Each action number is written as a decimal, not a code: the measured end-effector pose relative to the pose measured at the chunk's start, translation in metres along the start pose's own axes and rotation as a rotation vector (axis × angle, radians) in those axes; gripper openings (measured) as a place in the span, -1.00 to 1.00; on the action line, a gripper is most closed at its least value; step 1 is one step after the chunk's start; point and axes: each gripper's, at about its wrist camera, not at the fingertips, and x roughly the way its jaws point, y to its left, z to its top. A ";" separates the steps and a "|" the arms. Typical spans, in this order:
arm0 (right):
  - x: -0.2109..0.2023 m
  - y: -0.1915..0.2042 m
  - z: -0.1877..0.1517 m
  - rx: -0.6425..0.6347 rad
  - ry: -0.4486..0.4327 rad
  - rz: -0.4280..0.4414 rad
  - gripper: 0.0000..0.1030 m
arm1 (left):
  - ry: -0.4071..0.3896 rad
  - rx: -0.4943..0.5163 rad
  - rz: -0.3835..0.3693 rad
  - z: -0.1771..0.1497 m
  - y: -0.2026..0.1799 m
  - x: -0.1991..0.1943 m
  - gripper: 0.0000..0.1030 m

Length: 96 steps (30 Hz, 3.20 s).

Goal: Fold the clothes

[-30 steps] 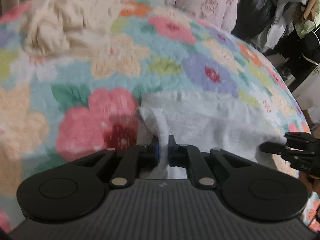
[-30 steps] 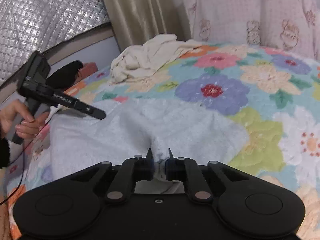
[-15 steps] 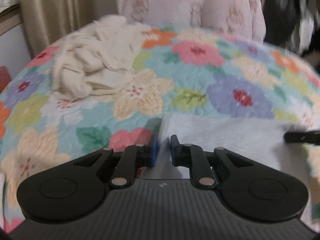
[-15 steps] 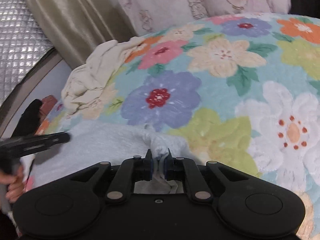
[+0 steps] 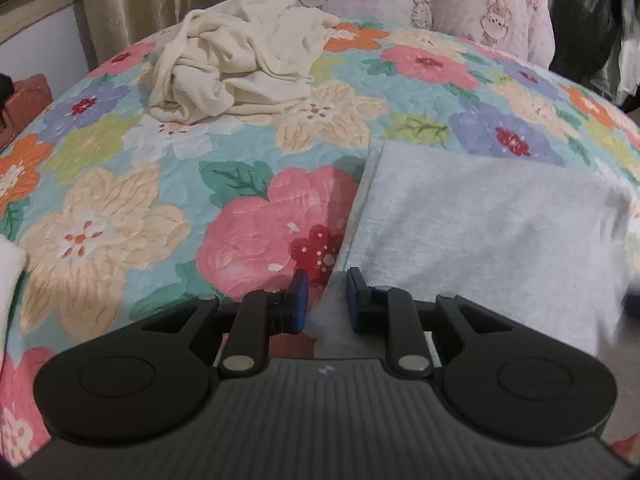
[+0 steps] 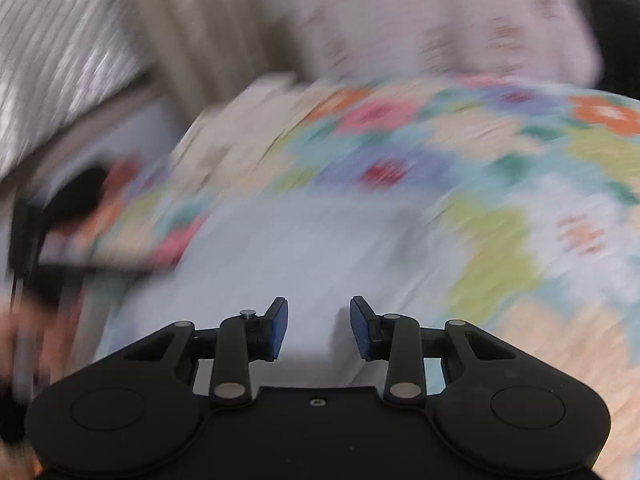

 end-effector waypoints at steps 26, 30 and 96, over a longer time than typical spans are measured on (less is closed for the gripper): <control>-0.007 0.022 0.007 -0.194 0.007 0.023 0.06 | -0.010 -0.149 -0.074 -0.027 -0.009 -0.041 0.00; 0.029 -0.008 0.029 -0.102 0.015 -0.076 0.06 | 0.011 -0.152 -0.052 -0.031 -0.010 -0.028 0.03; -0.004 -0.009 0.037 0.098 -0.208 0.120 -0.77 | -0.198 -0.128 -0.107 -0.033 -0.042 -0.070 -0.52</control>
